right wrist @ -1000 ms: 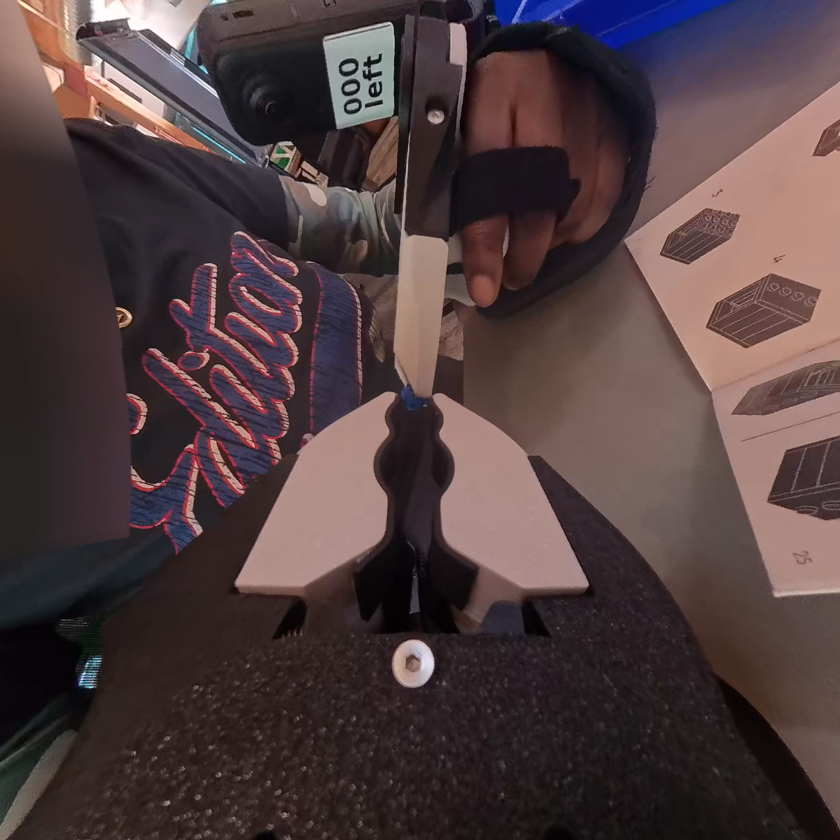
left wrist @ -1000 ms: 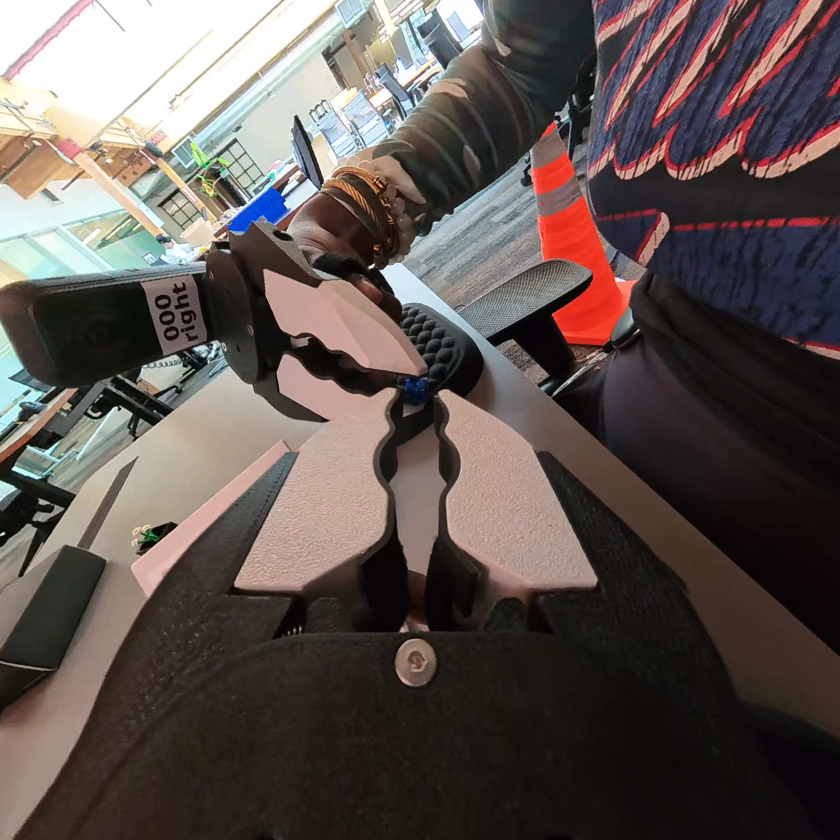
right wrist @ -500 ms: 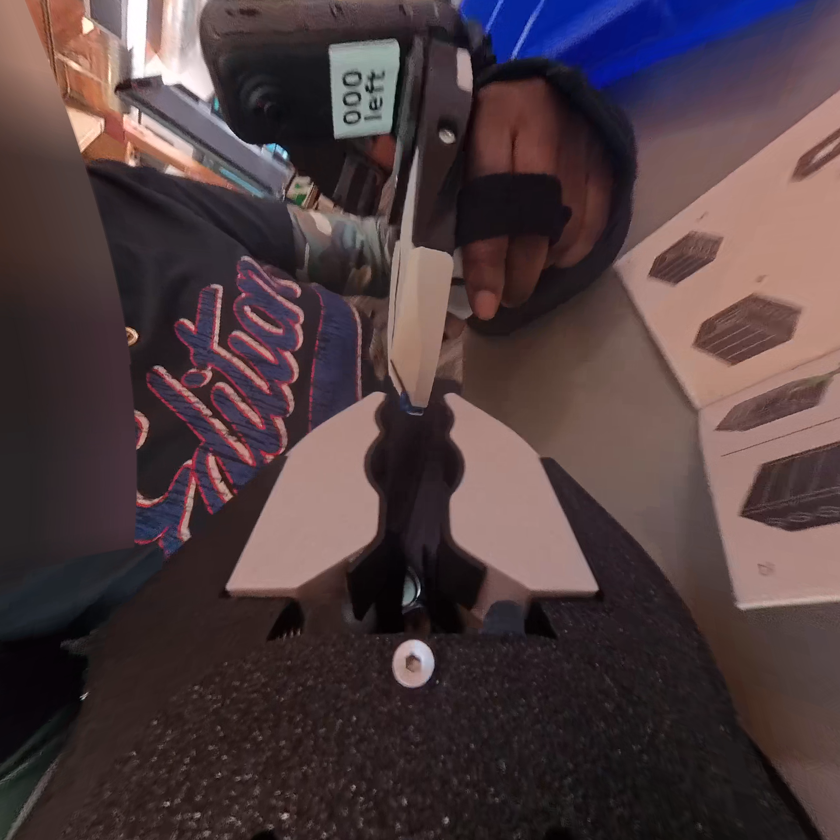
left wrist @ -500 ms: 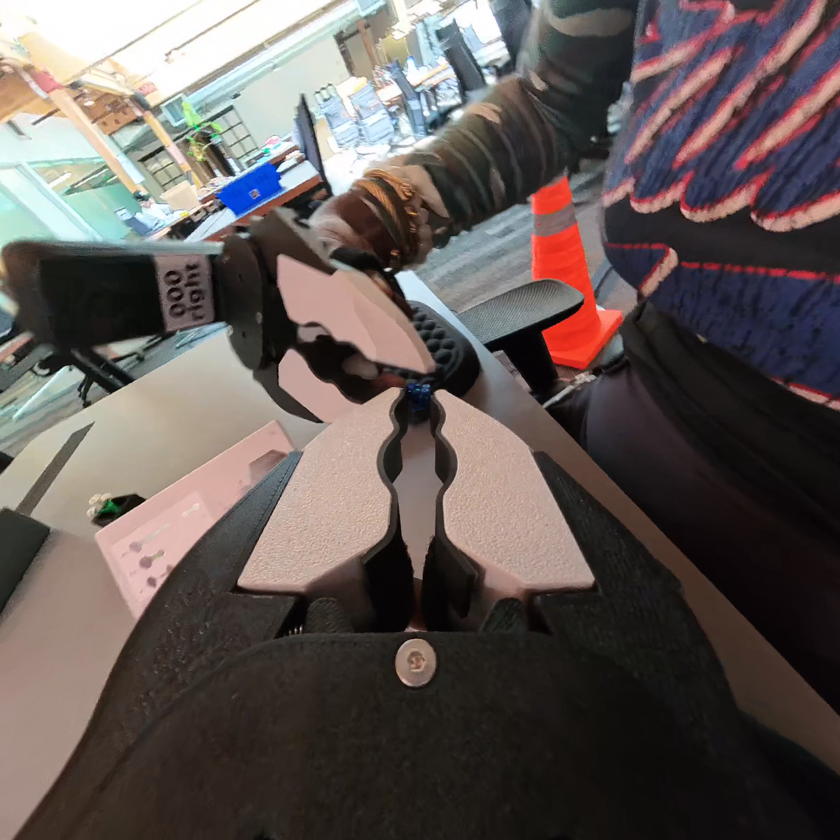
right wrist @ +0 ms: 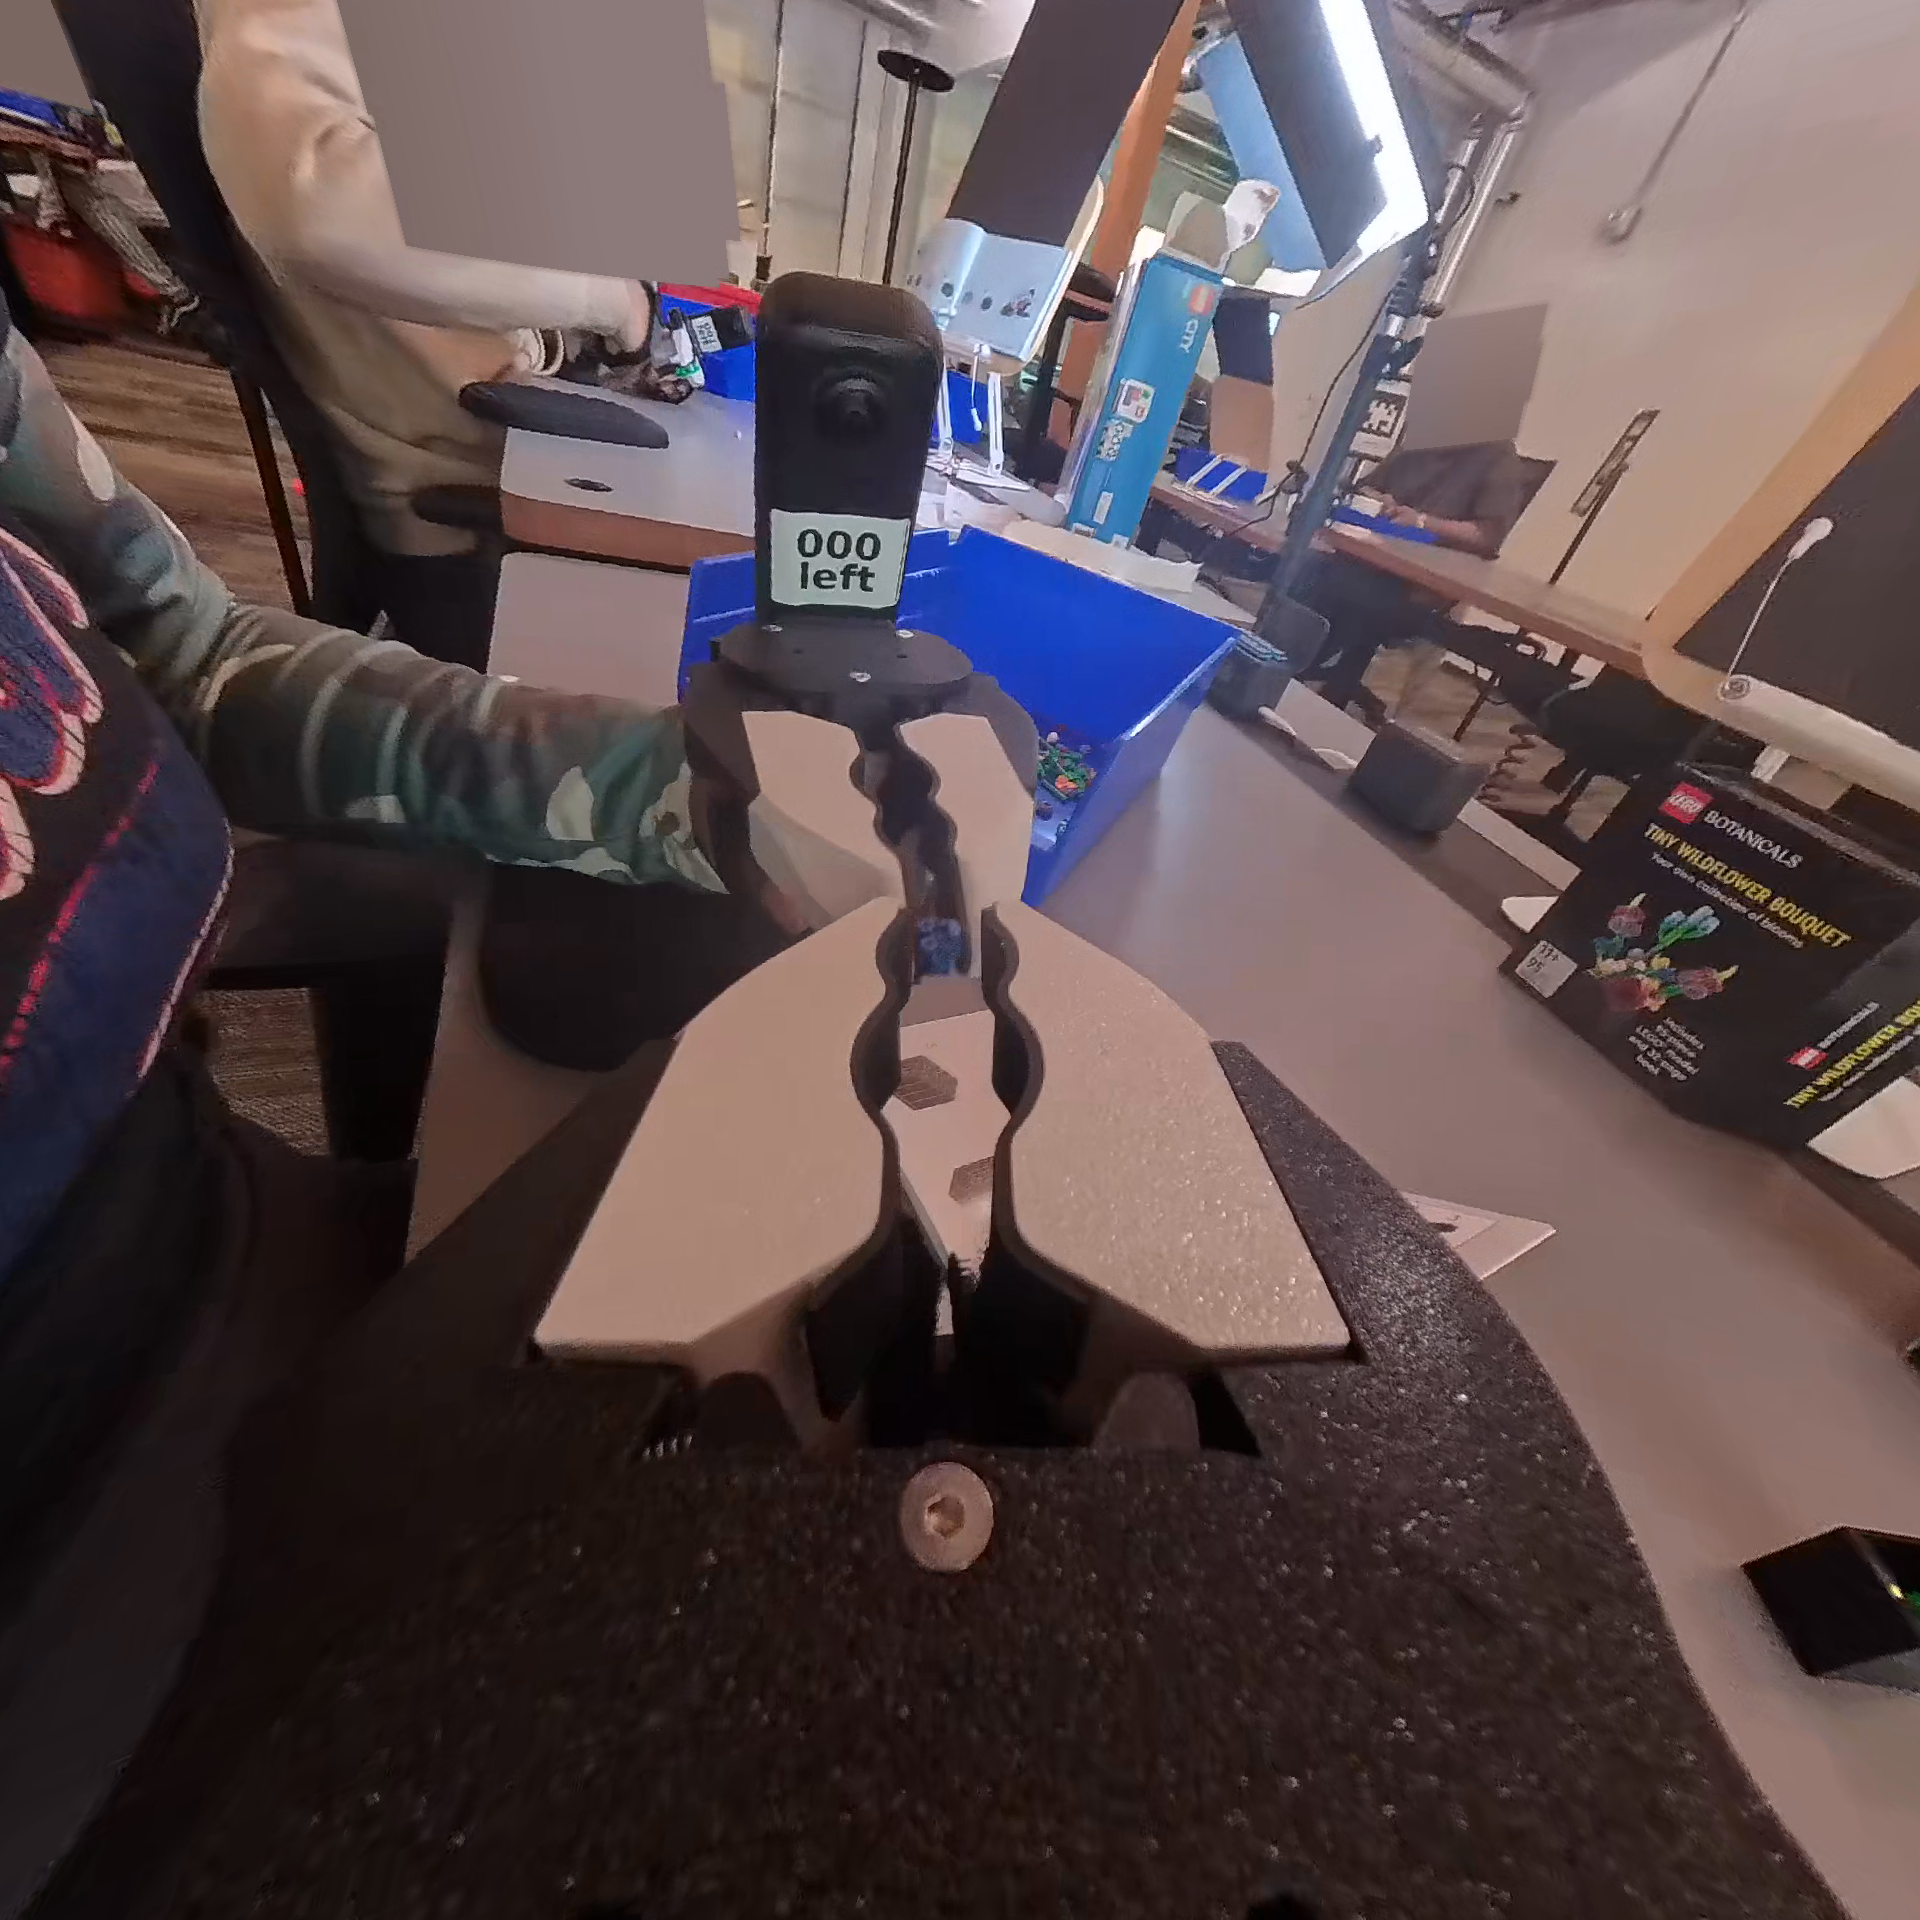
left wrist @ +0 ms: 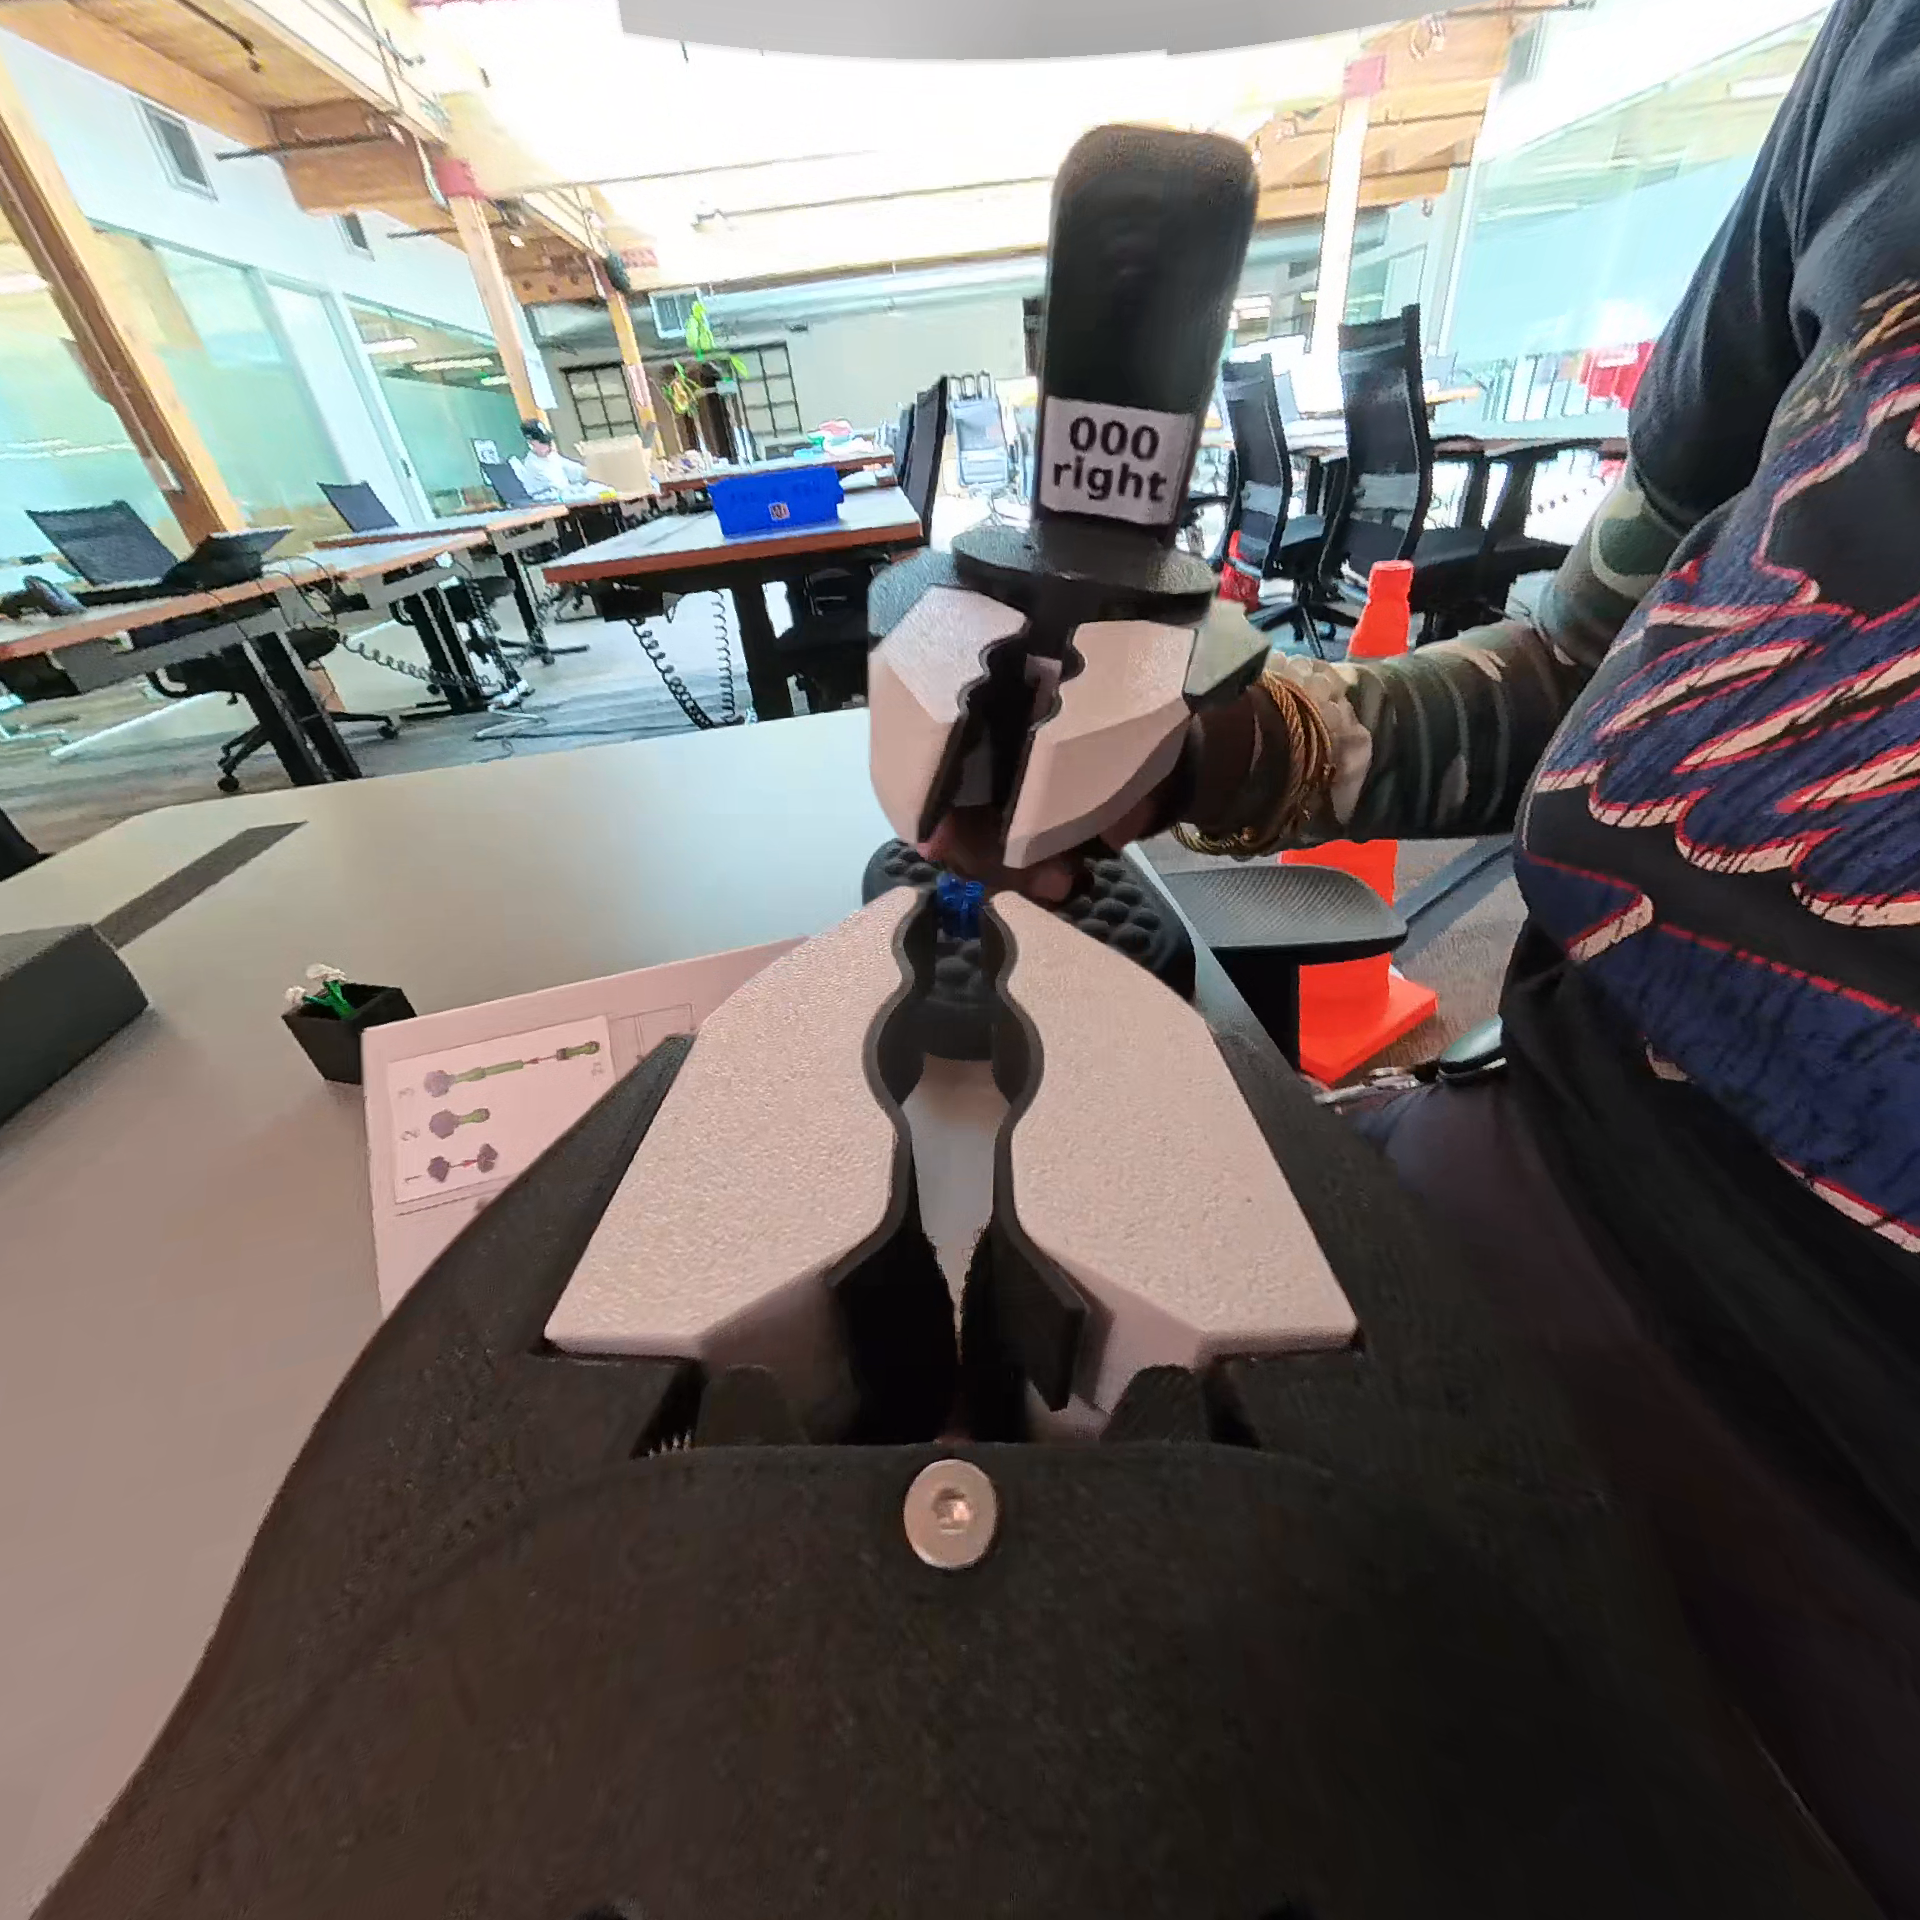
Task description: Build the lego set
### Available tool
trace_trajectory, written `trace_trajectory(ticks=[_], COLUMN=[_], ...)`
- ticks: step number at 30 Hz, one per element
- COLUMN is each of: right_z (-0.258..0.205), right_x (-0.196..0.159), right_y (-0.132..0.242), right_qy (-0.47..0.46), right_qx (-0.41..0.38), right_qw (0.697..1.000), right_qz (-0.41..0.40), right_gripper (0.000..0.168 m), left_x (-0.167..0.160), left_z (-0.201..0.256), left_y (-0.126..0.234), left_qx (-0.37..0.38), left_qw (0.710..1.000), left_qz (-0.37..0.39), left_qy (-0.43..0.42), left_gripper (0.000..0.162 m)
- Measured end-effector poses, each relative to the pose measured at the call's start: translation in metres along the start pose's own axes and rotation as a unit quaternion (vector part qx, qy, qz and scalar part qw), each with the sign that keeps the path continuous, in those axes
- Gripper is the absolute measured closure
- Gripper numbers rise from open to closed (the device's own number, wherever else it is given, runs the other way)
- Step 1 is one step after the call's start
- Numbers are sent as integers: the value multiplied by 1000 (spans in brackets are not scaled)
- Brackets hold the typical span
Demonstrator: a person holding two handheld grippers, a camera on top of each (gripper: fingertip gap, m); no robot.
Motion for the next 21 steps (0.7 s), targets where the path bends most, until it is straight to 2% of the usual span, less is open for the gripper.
trace_trajectory(ticks=[5,10,15,18,21], right_z=[-1,1,0,1,3], right_x=[-4,-5,-7,-6,-4], right_y=[-5,-5,-8,-9,-6], right_qy=[14,11,7,9,-1], right_qx=[15,16,32,29,30], right_qw=[1000,1000,999,999,999], right_qz=[-22,-22,-30,-34,-22], right_gripper=[157,158,167,166,159], left_x=[-5,-4,-6,-6,-4], left_z=[3,0,1,0,0], left_y=[-6,-3,-6,-5,-4], left_qx=[-4,-1,-2,0,1], left_qw=[1000,1000,1000,1000,1000], left_qz=[-26,-17,-28,-28,-22], left_qy=[-4,7,-1,6,2], left_gripper=[154,154,154,154,154])
Point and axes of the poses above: each gripper's, where its closed fingertips meet, y back along the fingers, x out of its top, z = x × y across the jaws, the point moved 5 cm from there along y, back along the fingers, and after that the axes turned 15 degrees about -z, right-handed, at the moved point
